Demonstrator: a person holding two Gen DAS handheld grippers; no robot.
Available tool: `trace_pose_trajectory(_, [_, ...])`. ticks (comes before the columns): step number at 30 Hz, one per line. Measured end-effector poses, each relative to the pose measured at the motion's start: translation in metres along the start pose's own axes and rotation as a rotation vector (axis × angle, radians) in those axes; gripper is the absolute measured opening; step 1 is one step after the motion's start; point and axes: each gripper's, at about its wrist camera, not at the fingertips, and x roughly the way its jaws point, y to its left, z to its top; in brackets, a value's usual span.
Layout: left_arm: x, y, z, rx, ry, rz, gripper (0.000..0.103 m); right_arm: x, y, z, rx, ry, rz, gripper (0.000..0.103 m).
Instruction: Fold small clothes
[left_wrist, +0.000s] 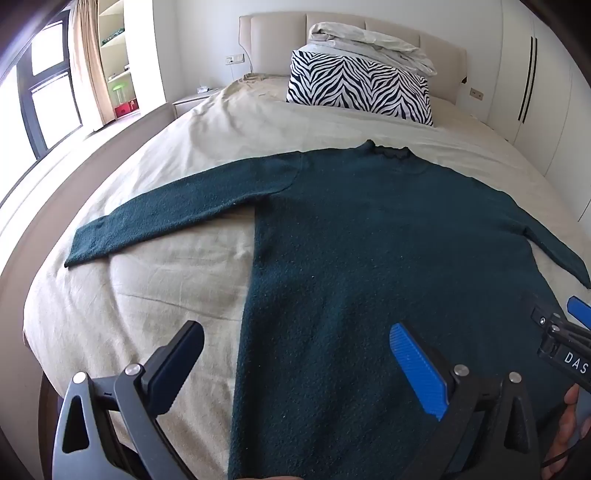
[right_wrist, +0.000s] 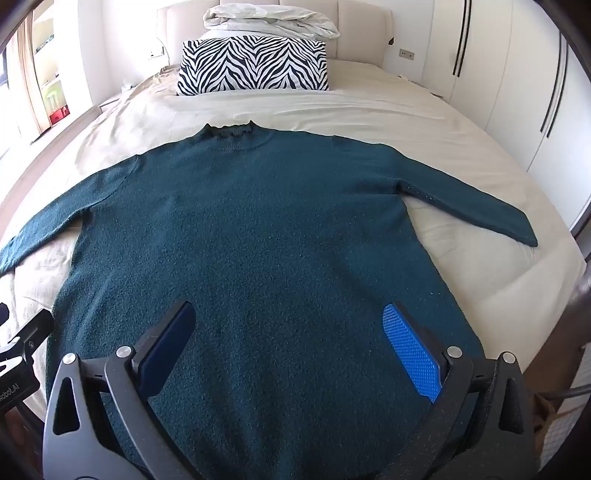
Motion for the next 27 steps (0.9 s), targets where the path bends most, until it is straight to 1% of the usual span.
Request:
trace_pose_trajectory(16, [0.01, 0.0037, -0.0072, -0.002, 0.007, 0.002, 0.103, 0.0027, -0.0014, -0.0044, -0.003, 0.01, 0.002, 0.103])
trace_pose_trajectory(17, [0.0039, 0.0028, -0.0042, -0.004, 0.011, 0.005, 0.103, 0.0036, -0.0014, -0.0043, -0.002, 0.012, 0.002, 0.103])
trace_pose_trajectory(27, [0.0061, 0.0049, -0.006, -0.007, 0.016, 0.002, 0.103, 0.0049, 0.0019, -0.0043, -0.009, 0.021, 0.0, 0.103])
